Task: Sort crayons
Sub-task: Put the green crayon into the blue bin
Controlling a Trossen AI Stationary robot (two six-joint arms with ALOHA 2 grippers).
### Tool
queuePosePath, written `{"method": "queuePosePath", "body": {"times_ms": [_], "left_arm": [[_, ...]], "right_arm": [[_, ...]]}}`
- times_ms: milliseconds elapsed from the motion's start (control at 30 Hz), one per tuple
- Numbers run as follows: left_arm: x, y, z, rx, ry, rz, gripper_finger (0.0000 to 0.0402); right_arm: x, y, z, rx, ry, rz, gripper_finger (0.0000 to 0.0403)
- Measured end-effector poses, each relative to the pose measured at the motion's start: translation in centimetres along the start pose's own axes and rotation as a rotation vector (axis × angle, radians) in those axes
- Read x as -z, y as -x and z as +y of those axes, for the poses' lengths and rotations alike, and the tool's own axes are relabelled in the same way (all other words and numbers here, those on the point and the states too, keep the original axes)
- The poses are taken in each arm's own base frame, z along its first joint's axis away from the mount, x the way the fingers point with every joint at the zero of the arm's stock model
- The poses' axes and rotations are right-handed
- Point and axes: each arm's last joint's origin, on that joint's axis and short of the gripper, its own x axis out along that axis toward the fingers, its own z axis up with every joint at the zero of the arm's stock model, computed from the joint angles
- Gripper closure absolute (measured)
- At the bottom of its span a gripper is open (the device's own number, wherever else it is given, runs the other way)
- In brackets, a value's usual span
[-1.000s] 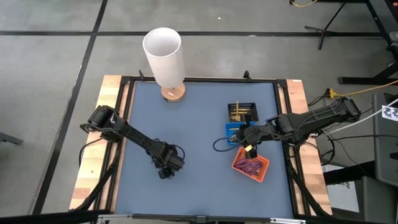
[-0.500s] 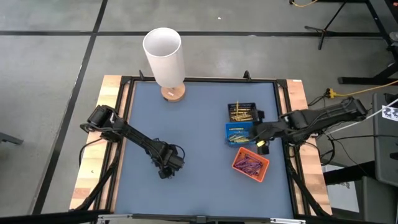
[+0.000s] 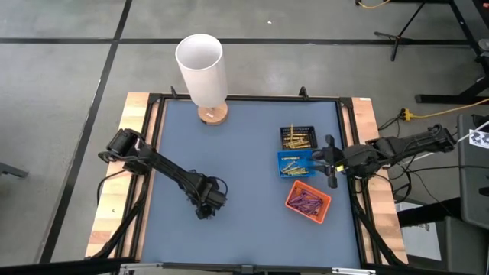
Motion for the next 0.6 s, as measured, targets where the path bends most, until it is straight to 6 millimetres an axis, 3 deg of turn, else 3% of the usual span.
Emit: {"method": "queuePosePath", "body": {"times_ms": [333,600], "left_arm": [[-3.0,1.5,-0.5,0.164,0.034,-0.271,0.0401],[-8.5,4.0,-1.0,0.383,0.002,-0.758,0.0401]], "right_arm": [[2.3,-1.7,0.1,-0.026,0.009,-0.212,0.0274],[3.7,-2.9,0.2,-0.032,0.004,-0.284,0.0274]]}}
